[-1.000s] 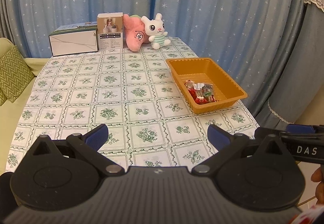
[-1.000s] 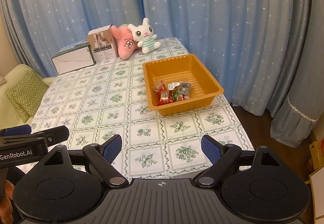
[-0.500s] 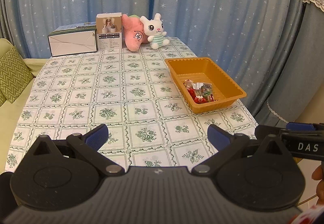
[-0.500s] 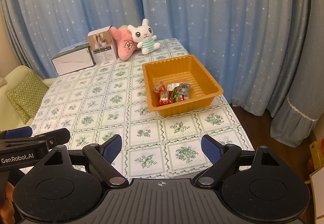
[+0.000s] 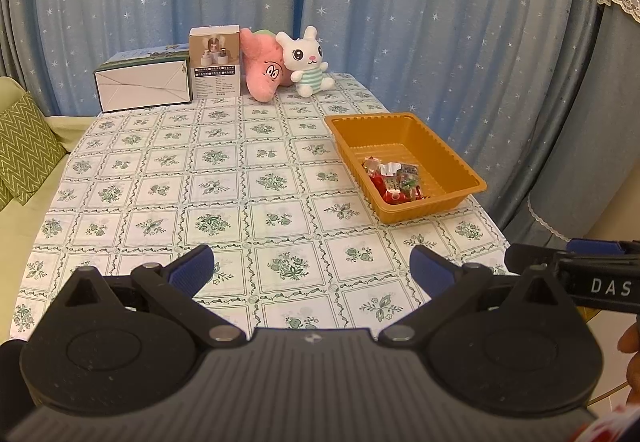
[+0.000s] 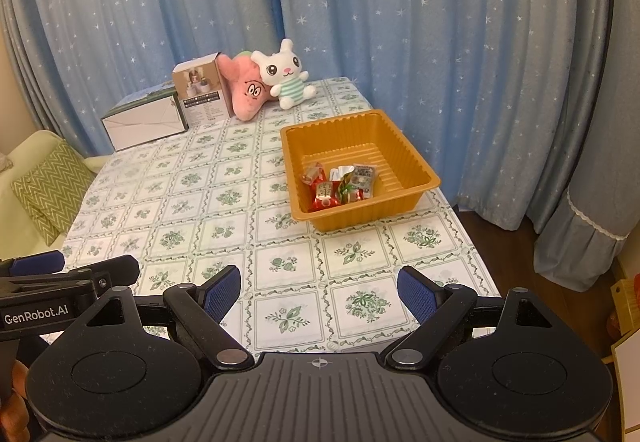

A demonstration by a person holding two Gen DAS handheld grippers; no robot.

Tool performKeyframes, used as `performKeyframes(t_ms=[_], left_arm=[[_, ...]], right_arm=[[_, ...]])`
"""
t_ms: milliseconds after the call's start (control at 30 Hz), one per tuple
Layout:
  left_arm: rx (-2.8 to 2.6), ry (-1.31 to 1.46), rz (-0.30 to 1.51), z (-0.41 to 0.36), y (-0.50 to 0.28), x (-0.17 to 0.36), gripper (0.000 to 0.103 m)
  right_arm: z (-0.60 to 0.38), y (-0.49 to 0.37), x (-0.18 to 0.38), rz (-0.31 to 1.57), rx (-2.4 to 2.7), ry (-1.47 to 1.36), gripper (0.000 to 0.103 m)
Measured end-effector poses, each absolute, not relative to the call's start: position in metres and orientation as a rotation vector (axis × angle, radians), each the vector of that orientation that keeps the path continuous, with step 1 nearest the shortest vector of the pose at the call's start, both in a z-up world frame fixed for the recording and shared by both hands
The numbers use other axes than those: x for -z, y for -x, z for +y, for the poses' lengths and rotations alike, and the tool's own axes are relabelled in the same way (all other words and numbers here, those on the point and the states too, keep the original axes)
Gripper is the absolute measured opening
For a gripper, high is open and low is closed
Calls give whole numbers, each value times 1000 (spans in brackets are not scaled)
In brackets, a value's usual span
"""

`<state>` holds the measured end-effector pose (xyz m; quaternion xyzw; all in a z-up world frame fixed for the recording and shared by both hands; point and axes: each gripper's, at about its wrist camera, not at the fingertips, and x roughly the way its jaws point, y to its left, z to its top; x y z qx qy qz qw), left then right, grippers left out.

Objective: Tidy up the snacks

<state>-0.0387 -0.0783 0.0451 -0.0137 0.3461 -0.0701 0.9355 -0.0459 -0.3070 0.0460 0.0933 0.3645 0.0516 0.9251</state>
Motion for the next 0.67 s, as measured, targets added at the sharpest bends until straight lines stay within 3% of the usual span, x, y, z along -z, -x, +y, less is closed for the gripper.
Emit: performKeyframes(t_ms=[667], left_arm=[[148,22,703,-81,38,-41,103]], right_arm=[[-308,46,-45,747,-104,-192,85]])
